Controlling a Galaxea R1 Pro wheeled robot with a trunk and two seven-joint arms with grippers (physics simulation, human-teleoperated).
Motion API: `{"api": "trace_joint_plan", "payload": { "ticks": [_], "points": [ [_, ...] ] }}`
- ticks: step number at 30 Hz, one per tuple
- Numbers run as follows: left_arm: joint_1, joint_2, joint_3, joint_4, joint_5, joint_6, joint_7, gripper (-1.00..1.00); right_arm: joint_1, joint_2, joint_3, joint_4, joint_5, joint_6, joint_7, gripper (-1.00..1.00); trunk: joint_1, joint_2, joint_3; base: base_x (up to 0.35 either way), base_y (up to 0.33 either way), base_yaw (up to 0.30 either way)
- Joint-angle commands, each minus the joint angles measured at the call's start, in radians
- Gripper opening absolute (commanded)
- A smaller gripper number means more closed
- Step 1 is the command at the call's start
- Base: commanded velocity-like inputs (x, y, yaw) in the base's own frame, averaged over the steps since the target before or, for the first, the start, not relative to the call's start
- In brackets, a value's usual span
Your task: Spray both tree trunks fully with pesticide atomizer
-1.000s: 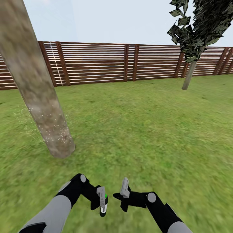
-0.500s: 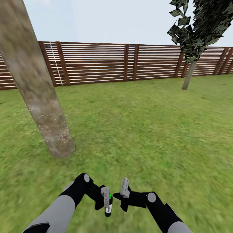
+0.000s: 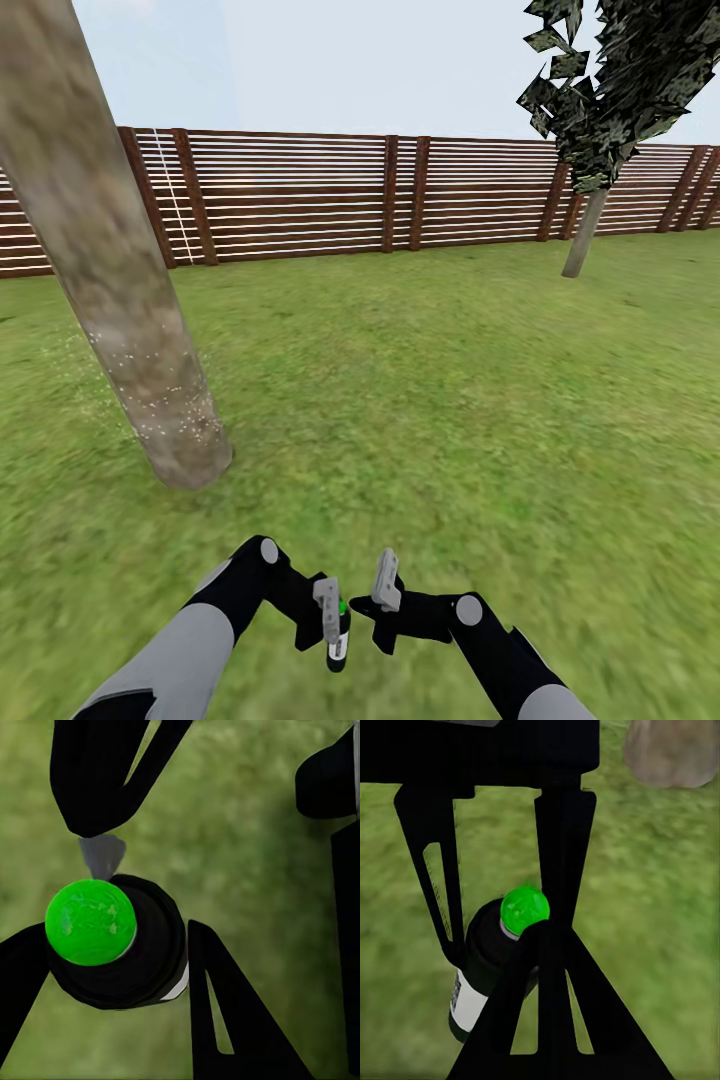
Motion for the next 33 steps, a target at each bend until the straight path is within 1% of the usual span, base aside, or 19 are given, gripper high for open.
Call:
{"api": "trace_joint_plan", "payload": {
  "ticks": [1, 12, 16, 17, 19, 20, 21, 22, 23, 24, 25, 27, 28, 30, 31, 32, 33],
  "points": [
    [0.000, -0.002, 0.000, 0.000, 0.000, 0.000, -0.001, -1.00, 0.000, 0.000, 0.000, 0.000, 0.000, 0.000, 0.000, -1.00, 0.000, 0.000, 0.000, 0.000, 0.000, 0.000],
    [0.002, -0.004, 0.000, 0.002, 0.001, -0.003, 0.000, -1.00, 0.000, 0.000, 0.000, 0.001, 0.000, 0.000, 0.000, -1.00, 0.000, 0.000, 0.000, 0.000, 0.000, 0.000],
    [0.004, 0.008, -0.005, -0.001, -0.017, 0.002, 0.010, -1.00, 0.000, 0.000, 0.000, 0.002, 0.000, 0.000, 0.000, -1.00, 0.000, 0.000, 0.000, 0.000, 0.000, 0.000],
    [0.001, 0.022, -0.005, -0.002, -0.037, 0.004, 0.010, -1.00, 0.000, 0.000, 0.000, 0.002, 0.000, 0.000, 0.000, -1.00, 0.000, 0.000, 0.000, 0.000, 0.000, 0.000],
    [0.000, 0.067, -0.004, -0.003, -0.093, 0.009, 0.011, -1.00, 0.000, 0.000, 0.000, 0.002, 0.000, 0.000, 0.000, -1.00, 0.000, 0.000, 0.000, 0.000, 0.000, 0.000],
    [0.002, 0.091, -0.003, -0.005, -0.108, 0.011, 0.012, -1.00, 0.000, 0.000, 0.000, 0.002, 0.000, 0.000, 0.000, -1.00, 0.000, 0.000, 0.000, 0.000, 0.000, 0.000],
    [0.004, 0.116, -0.003, -0.011, -0.116, 0.011, 0.012, -1.00, 0.000, 0.000, 0.000, 0.002, 0.000, 0.000, 0.000, -1.00, 0.000, 0.000, 0.000, 0.000, 0.000, 0.000],
    [0.005, 0.142, -0.003, -0.016, -0.120, 0.012, 0.012, -1.00, 0.000, 0.000, 0.000, 0.003, 0.000, 0.000, 0.000, -1.00, 0.000, 0.000, 0.000, 0.000, 0.000, 0.000],
    [0.007, 0.175, -0.003, -0.019, -0.122, 0.012, 0.012, -1.00, 0.000, -0.001, -0.001, 0.005, 0.000, 0.000, 0.000, -1.00, 0.000, 0.000, 0.000, 0.000, 0.000, 0.000],
    [0.008, 0.197, -0.004, -0.020, -0.123, 0.012, 0.012, -1.00, 0.000, -0.001, -0.001, 0.006, 0.000, 0.000, 0.000, -1.00, 0.000, 0.000, 0.000, 0.000, 0.000, 0.000],
    [0.010, 0.227, -0.005, -0.021, -0.124, 0.012, 0.012, -1.00, 0.000, -0.002, -0.001, 0.007, 0.000, 0.000, 0.000, -1.00, 0.000, 0.000, 0.000, 0.000, 0.000, 0.000],
    [0.011, 0.274, -0.006, -0.021, -0.131, 0.011, 0.012, -1.00, 0.000, -0.002, -0.001, 0.009, 0.001, 0.000, 0.000, -1.00, 0.000, 0.000, 0.000, 0.000, 0.000, 0.000],
    [0.011, 0.306, -0.005, -0.021, -0.136, 0.013, 0.013, -1.00, 0.000, -0.002, -0.002, 0.009, 0.001, 0.000, 0.000, -1.00, 0.000, 0.000, 0.000, 0.000, 0.000, 0.000],
    [0.011, 0.373, 0.008, -0.021, -0.133, 0.016, 0.022, -1.00, 0.000, -0.004, -0.003, 0.010, 0.001, 0.000, 0.000, -1.00, 0.000, 0.000, 0.000, 0.000, 0.000, 0.000],
    [0.011, 0.405, 0.027, -0.020, -0.127, 0.020, 0.048, -1.00, 0.000, -0.007, -0.005, 0.011, 0.001, 0.000, -0.001, -1.00, 0.000, 0.000, 0.000, 0.000, 0.000, 0.000],
    [0.011, 0.428, 0.086, -0.019, -0.110, 0.023, 0.103, -1.00, 0.000, -0.010, -0.007, 0.013, -0.001, 0.000, -0.001, 1.00, 0.000, 0.000, 0.000, 0.000, 0.000, 0.000],
    [0.012, 0.441, 0.183, -0.018, -0.100, 0.025, 0.155, -1.00, 0.000, -0.016, -0.009, 0.015, -0.002, 0.000, -0.001, 1.00, 0.000, 0.000, 0.000, 0.000, 0.000, 0.000]
  ]
}}
